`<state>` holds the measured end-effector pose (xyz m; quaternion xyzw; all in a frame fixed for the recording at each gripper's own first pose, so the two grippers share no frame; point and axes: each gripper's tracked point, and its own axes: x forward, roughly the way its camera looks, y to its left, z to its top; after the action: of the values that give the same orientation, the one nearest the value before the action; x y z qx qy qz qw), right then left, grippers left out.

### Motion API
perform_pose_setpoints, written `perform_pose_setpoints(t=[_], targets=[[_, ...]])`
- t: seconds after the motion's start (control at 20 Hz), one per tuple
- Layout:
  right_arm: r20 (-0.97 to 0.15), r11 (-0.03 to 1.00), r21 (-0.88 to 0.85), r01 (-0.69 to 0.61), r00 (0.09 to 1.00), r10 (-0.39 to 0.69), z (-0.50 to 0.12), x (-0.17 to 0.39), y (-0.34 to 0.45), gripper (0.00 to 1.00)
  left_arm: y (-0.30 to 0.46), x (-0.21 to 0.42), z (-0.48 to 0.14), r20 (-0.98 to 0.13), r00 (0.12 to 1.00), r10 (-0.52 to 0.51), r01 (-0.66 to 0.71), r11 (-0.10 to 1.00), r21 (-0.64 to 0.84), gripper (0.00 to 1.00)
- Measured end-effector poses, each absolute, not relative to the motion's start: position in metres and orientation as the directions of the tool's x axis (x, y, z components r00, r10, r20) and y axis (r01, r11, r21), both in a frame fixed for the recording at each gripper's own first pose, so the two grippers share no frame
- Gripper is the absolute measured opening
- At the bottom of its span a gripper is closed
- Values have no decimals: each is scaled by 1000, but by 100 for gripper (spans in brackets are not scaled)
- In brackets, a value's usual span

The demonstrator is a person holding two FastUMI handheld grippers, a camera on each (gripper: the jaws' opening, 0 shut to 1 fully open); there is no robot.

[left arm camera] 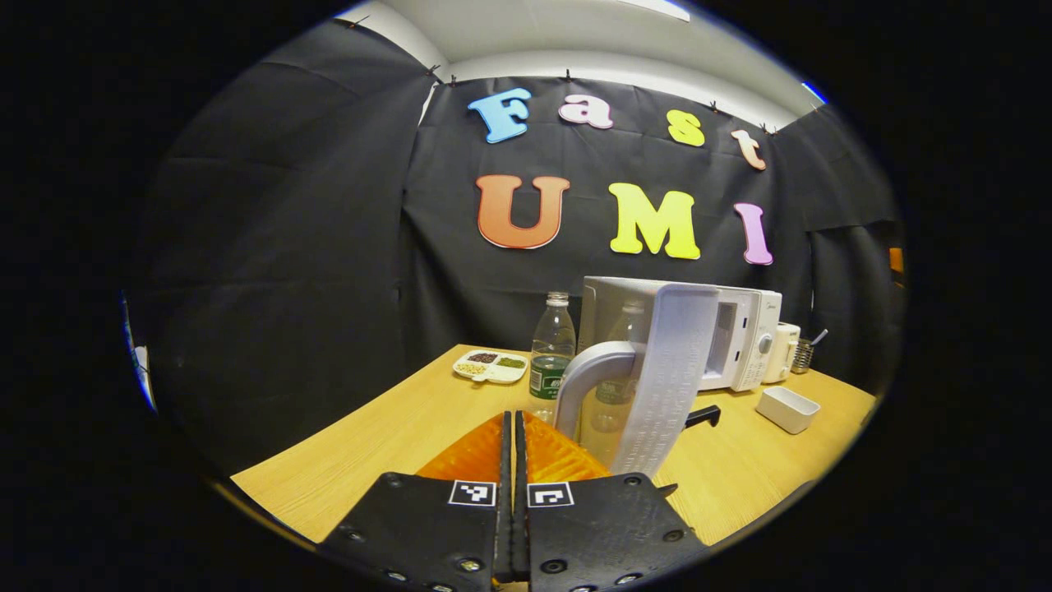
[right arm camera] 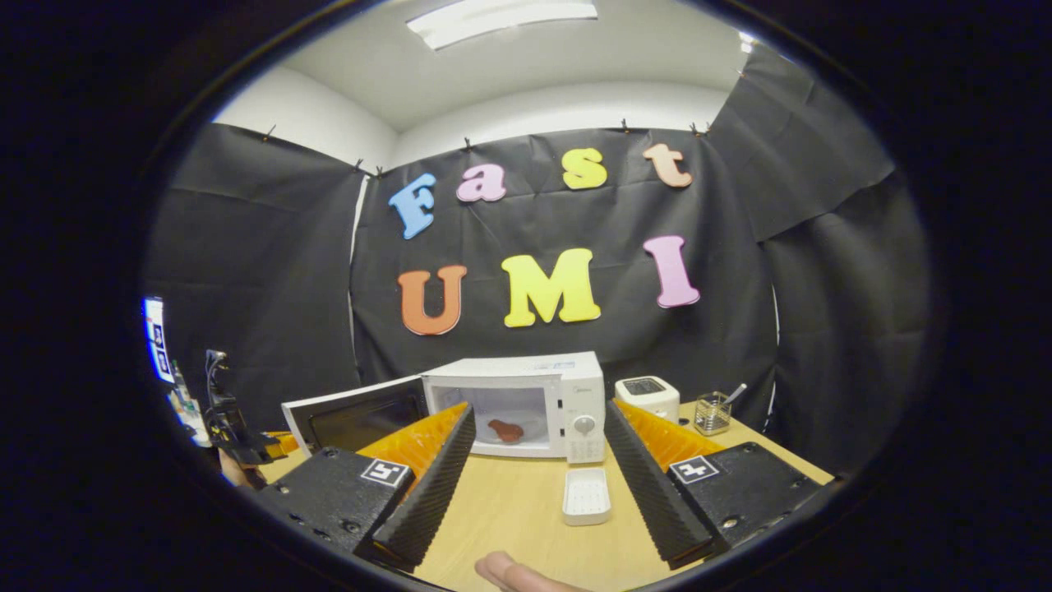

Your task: Open the microwave oven with the left hand, put the food in, and close the microwave oven.

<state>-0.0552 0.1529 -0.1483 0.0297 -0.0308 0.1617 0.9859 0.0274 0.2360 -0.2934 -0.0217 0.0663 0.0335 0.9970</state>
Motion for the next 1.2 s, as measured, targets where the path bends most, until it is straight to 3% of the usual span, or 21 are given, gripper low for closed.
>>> perform_pose_setpoints(t=[0.6, 1.2], targets=[[59, 936, 50, -350, 936, 347, -148, -61, 153, 100, 127, 21, -278, -94, 987, -127, 121, 990, -74, 0], [74, 950, 78, -303, 952, 298, -146, -58, 105, 100, -12, 62, -286, -108, 947, -303, 295, 952, -86, 0]])
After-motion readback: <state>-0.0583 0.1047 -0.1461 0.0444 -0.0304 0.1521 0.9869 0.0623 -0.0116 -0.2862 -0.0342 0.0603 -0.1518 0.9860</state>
